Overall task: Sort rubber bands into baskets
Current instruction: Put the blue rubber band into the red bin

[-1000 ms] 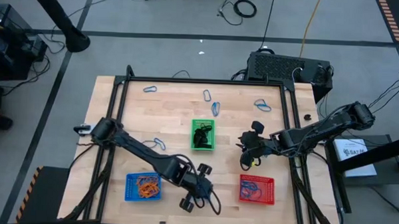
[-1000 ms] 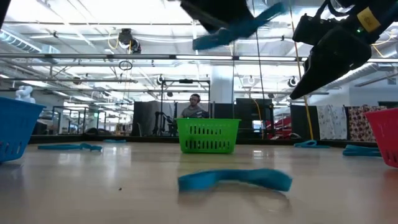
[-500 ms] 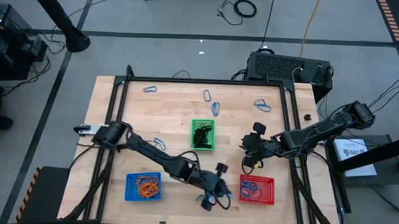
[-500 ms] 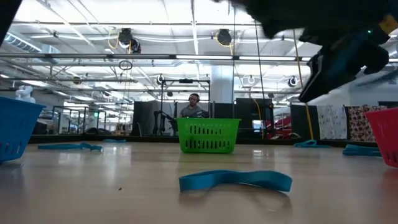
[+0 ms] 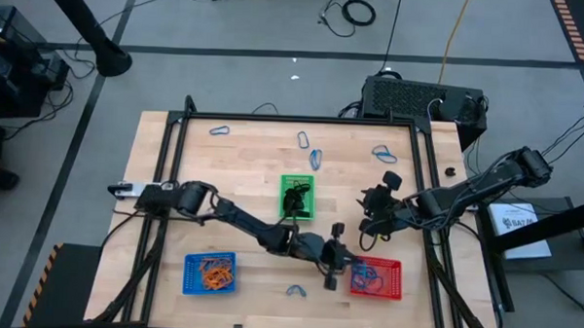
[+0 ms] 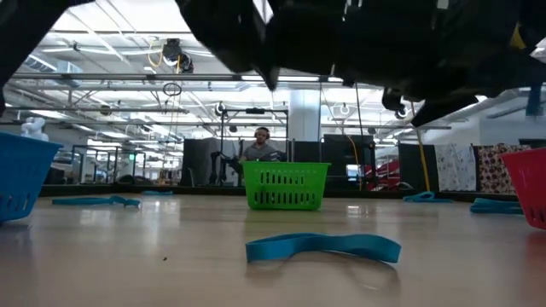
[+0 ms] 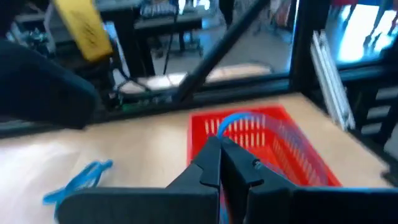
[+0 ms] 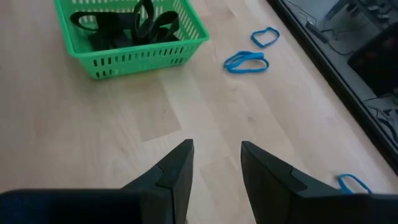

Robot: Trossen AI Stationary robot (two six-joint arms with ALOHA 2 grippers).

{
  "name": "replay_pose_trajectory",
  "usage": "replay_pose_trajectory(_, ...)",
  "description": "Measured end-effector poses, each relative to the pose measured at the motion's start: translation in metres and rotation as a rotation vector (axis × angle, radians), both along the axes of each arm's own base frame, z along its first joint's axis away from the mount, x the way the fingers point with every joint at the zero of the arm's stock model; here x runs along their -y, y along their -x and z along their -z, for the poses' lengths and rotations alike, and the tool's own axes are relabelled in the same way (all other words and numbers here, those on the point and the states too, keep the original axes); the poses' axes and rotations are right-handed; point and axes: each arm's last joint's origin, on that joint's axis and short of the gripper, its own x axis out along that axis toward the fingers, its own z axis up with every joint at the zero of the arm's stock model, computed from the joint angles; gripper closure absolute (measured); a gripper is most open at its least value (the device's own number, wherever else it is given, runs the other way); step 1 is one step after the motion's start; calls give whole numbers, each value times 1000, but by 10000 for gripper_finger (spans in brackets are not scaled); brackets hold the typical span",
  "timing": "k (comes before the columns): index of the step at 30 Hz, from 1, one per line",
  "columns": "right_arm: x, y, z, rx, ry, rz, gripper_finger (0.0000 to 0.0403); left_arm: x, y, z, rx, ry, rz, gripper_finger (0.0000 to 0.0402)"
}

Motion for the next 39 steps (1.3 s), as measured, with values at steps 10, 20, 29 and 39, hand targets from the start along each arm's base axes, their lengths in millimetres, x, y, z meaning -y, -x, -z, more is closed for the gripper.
replay_pose_trajectory(10, 0, 0, 0, -3, 2, -4, 275, 6, -8, -3, 58, 51, 66, 400)
replay_pose_trajectory(20, 0, 0, 0, 1, 5, -2, 275, 7, -11, 2, 92, 65, 61, 400)
replay_pose_trajectory(29, 0, 0, 0, 0, 11, 0, 275, 21, -50, 26, -13, 152, 159, 400)
replay_pose_trajectory(39, 0, 0, 1, -10, 10, -3, 275, 32, -66, 19, -65, 59, 168, 400)
